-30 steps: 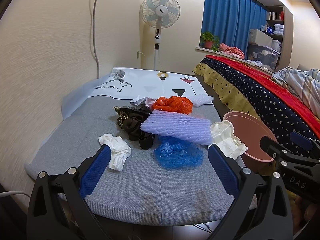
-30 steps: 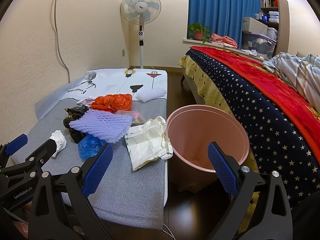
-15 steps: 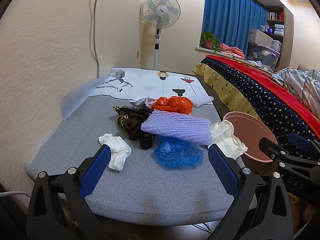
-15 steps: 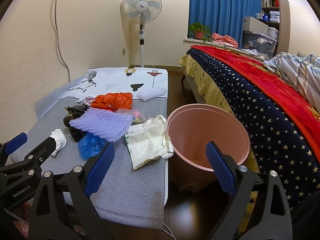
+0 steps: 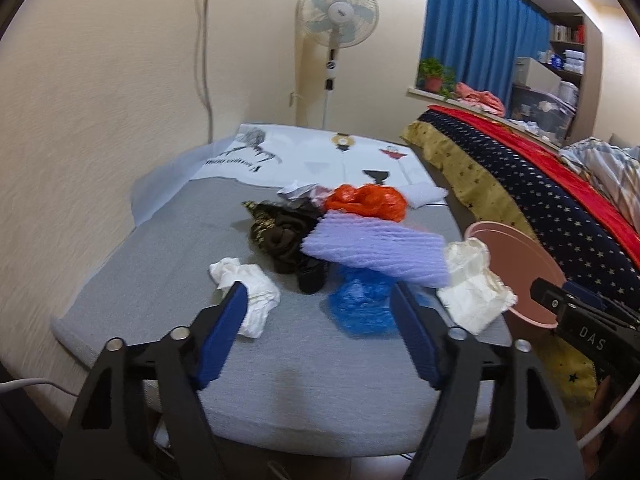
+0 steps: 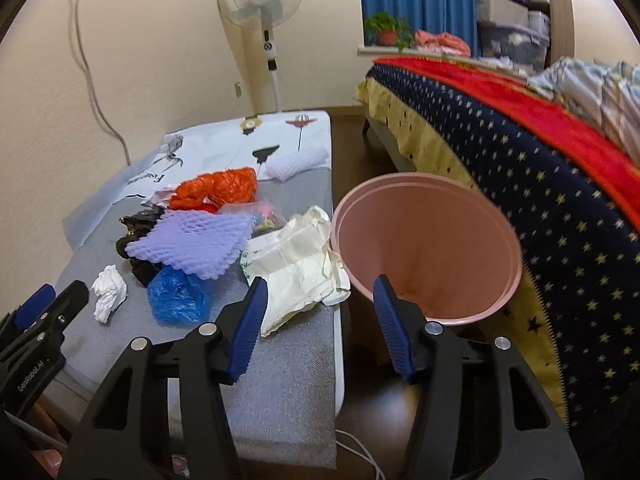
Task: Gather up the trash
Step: 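Grasp the cream paper bag with the right tool while the left tool grasps the white tissue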
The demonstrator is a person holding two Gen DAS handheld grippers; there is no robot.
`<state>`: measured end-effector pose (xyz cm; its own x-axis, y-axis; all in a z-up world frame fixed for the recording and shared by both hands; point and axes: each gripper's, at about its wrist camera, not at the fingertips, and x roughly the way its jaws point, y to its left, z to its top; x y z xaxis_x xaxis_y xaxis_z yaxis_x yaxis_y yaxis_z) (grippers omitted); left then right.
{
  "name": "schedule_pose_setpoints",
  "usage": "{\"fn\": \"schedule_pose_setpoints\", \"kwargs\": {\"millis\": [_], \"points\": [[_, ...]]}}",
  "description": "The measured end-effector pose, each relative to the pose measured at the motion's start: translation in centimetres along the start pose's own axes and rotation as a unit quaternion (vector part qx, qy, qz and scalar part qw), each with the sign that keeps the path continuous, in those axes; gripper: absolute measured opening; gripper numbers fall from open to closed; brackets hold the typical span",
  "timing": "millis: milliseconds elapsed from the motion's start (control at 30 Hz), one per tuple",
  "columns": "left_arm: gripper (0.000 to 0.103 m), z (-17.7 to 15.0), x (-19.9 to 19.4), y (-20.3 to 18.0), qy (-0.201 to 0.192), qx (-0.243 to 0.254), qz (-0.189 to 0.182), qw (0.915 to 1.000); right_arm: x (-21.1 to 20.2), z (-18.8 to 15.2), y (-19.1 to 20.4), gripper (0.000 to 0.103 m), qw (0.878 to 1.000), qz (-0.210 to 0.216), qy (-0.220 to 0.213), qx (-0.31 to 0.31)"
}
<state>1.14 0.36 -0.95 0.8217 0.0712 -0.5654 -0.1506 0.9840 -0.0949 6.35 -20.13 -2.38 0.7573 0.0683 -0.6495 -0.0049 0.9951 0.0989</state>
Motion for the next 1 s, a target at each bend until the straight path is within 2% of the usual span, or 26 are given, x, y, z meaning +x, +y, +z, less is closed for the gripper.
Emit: {"fn": "schedule_pose_setpoints", "kwargs": {"millis": [200, 633, 667, 733, 900, 933, 967, 1000], "points": [[0.066, 0.2, 2.0, 1.5, 0.013, -0.023, 0.033, 0.9991, 2.9, 0.3, 0.0, 0.055, 1.000, 0.005, 0.020, 0.010], [0.066, 0.3, 6.9, 4.2, 0.056, -0.056, 0.081, 0.9935, 8.7, 0.8, -1.3, 0.054, 0.996, 0.002, 0.071, 0.048], [0.066, 0.3, 7.1, 4.4, 0.060, -0.059, 0.083, 0.9930, 8.9, 0.9, -1.2, 0.052, 0.996, 0.002, 0.074, 0.049], [0.066, 0.3, 7.8, 4.6, 0.068, -0.065, 0.088, 0.9917, 9.5, 0.9, -1.1, 0.041, 0.996, 0.002, 0.081, 0.047], [0.065, 0.1, 9.2, 5.0, 0.083, -0.073, 0.092, 0.9895, 9.9, 1.1, -0.7, 0.033, 0.996, 0.005, 0.080, 0.038], [0.060, 0.1, 9.4, 5.2, 0.088, -0.076, 0.092, 0.9889, 9.9, 1.1, -0.8, 0.032, 0.996, 0.005, 0.080, 0.038], [0.058, 0.0, 9.7, 5.3, 0.093, -0.079, 0.091, 0.9883, 9.8, 1.1, -0.8, 0.026, 0.996, 0.005, 0.079, 0.037], [0.054, -0.1, 9.9, 5.4, 0.099, -0.081, 0.090, 0.9877, 9.7, 1.2, -0.8, 0.015, 0.997, 0.002, 0.076, 0.035]]}}
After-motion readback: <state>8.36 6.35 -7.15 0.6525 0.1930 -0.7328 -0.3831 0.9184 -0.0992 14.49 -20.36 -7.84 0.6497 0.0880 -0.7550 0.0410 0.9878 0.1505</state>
